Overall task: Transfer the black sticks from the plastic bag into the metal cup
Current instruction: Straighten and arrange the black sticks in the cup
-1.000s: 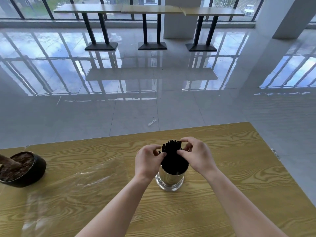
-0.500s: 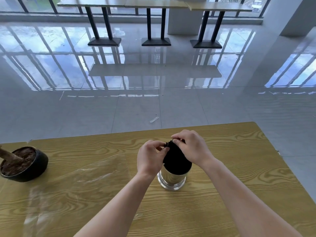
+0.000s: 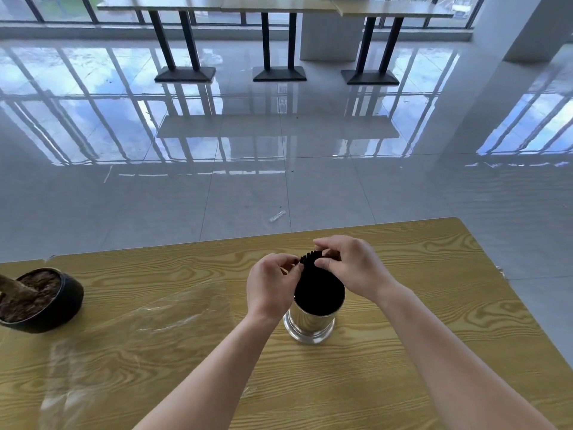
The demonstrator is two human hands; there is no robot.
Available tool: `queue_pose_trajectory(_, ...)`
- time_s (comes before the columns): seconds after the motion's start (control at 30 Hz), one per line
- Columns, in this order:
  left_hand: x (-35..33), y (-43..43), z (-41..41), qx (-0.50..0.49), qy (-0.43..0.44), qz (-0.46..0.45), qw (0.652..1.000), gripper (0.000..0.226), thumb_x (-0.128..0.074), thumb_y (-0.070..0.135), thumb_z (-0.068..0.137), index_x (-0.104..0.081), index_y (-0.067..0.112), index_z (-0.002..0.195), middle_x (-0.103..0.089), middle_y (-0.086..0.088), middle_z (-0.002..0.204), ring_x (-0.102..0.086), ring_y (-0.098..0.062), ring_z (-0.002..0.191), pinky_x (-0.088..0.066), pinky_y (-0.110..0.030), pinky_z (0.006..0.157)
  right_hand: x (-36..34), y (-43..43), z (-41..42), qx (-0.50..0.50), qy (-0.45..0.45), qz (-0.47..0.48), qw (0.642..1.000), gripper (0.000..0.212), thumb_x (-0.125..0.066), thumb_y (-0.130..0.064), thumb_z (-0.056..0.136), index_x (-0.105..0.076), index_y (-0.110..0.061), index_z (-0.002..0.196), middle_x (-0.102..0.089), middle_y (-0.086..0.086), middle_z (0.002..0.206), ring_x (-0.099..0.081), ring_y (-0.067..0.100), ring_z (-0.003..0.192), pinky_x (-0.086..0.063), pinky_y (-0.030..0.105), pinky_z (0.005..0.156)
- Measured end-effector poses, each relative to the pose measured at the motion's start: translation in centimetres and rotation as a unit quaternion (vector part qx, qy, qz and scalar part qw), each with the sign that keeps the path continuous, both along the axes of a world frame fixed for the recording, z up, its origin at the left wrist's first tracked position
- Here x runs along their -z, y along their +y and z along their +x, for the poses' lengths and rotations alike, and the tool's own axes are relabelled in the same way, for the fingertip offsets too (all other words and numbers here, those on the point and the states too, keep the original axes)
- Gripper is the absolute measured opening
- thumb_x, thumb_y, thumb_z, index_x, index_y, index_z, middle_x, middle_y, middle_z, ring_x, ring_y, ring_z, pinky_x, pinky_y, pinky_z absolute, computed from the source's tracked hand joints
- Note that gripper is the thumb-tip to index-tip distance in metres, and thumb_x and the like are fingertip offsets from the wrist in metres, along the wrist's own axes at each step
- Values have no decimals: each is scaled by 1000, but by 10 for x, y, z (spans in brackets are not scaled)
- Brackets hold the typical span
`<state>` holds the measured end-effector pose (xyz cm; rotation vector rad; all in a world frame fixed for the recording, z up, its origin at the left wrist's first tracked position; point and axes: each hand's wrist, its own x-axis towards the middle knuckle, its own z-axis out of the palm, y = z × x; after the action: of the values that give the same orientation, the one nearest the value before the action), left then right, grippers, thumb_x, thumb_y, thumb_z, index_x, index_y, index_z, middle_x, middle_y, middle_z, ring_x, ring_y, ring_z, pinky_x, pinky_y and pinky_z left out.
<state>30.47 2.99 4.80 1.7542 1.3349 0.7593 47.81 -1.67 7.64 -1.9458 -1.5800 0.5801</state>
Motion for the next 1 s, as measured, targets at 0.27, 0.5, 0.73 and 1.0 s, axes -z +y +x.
queue_pose_trajectory(0.27,-9,2,7,40,65,79,994,13,-74,27,87,-78,26,99,-70,10,86,-62,-15,85,-52,-34,74,2,-8,0,11,-19,-18,1000,43,-72,-16,91,-64,-17,133,-70,-2,123,-63,16,115,-49,33,100)
queue_pose_trajectory(0.5,-15,3,8,32,59,71,995,7,-74,27,86,-78,26,91,-66,12,84,-63,-15,85,-52,-34,73,-5,6,-7,-6,-29,-12,999,30,-61,-24,98,-69,-19,127,-70,-1,117,-62,17,113,-49,35,98)
queue_pose_trajectory(0.73,-25,5,-3,-12,-11,57,998,4,-79,22,83,-79,20,87,-72,8,86,-67,-10,76,-56,-36,74,-6,14,-12,12,-64,-3,998,14,-67,-22,93,-78,-17,100,-72,0,101,-65,20,99,-51,36,87)
queue_pose_trajectory(1.0,-38,5,-10,-28,-65,68,995,8,-82,20,81,-79,18,88,-74,10,83,-66,-4,74,-50,-12,68,-11,12,-9,39,-41,62,996,4,-78,-20,86,-78,-17,89,-76,-4,85,-68,12,80,-57,32,75)
